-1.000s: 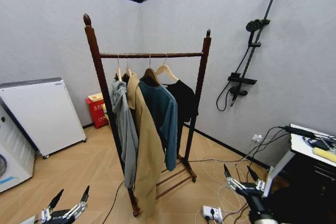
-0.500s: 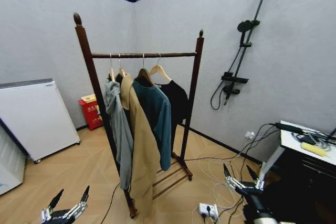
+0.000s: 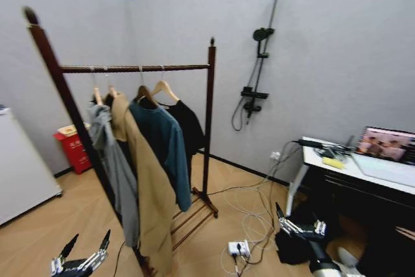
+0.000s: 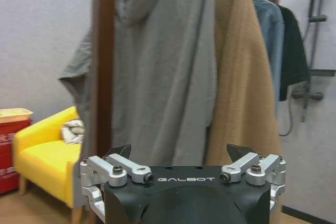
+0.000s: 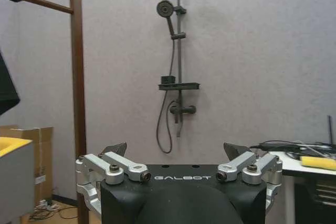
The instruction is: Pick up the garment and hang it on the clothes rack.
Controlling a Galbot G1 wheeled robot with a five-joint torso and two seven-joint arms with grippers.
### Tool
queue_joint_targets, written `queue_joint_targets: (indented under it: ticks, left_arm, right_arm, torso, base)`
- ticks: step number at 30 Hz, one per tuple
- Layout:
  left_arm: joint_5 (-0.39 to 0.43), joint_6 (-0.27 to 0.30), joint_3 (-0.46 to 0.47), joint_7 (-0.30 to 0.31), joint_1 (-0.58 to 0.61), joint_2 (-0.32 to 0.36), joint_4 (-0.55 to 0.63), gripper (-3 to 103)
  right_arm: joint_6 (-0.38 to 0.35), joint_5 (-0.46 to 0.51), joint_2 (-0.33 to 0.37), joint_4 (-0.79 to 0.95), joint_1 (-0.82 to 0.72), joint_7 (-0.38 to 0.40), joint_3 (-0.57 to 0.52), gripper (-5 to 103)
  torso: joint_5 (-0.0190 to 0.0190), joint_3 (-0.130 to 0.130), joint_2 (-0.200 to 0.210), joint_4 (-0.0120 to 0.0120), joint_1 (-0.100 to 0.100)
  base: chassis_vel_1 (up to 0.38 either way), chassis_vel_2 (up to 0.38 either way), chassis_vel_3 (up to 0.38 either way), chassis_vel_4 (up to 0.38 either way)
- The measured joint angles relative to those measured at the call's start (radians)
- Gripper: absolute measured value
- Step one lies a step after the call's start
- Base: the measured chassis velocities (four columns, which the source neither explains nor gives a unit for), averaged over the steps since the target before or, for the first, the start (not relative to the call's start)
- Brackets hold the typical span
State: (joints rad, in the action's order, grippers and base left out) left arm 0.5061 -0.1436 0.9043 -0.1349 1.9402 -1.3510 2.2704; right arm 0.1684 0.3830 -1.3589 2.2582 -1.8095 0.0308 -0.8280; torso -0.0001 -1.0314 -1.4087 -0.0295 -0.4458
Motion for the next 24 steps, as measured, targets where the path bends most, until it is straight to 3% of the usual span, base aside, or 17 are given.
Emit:
queue_joint_targets:
  ticks: [24]
  left_arm:
    - [0.000, 0.000, 0.000, 0.000, 0.000, 0.000, 0.000, 100]
  right_arm:
    - [0.000, 0.000, 0.000, 0.000, 0.000, 0.000, 0.000, 100]
  torso:
    - [0.0001, 0.000, 0.000, 0.0002, 0.000]
  base:
    - [-0.124, -0.123, -0.124, -0.129]
